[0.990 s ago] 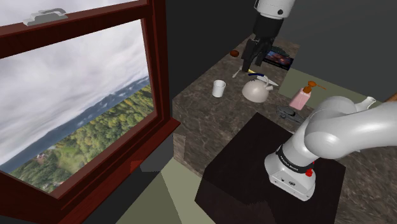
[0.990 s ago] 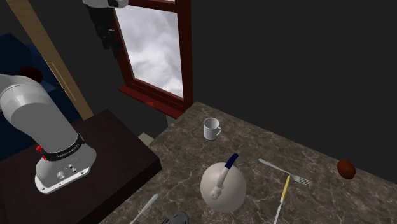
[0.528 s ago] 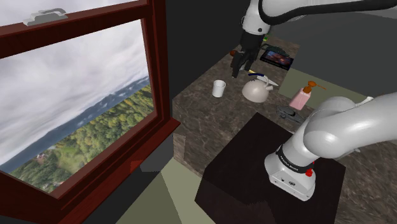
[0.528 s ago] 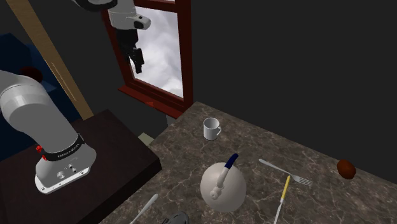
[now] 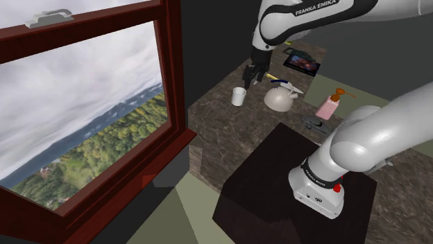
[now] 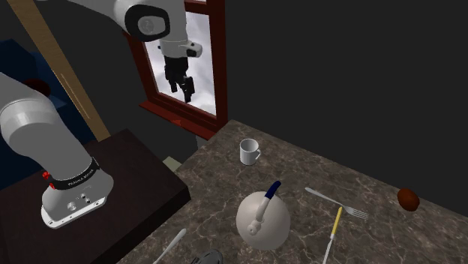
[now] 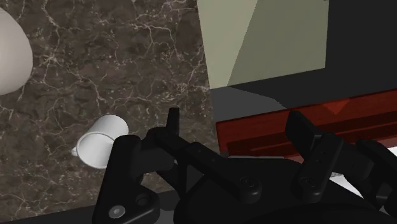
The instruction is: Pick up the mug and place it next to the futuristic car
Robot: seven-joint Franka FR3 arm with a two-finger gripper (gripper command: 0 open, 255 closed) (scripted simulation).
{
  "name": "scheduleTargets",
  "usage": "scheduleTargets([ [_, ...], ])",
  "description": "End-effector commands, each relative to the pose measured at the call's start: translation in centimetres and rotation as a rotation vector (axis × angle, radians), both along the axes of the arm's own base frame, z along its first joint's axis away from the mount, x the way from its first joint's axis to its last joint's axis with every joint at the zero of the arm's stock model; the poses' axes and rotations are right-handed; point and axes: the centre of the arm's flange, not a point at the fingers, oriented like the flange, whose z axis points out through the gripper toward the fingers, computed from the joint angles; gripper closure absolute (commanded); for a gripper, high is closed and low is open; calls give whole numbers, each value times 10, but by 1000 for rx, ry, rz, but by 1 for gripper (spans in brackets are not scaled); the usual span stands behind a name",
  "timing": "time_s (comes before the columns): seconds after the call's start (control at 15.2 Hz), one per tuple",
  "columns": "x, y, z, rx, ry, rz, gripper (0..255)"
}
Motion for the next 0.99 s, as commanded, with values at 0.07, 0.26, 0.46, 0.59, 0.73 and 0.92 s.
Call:
scheduleTargets([
  [0.07, 21, -19, -30, -13, 0, 0, 0],
  [0.26, 42, -36, -57, -24, 0, -1, 0],
  [0.46, 62, -54, -85, -36, 1, -2, 0],
  [0.59, 76, -66, -103, -44, 1, -2, 0],
  [0.73, 90, -78, -122, -51, 2, -2, 0],
  [0.92, 111, -97, -149, -63, 3, -3, 0],
])
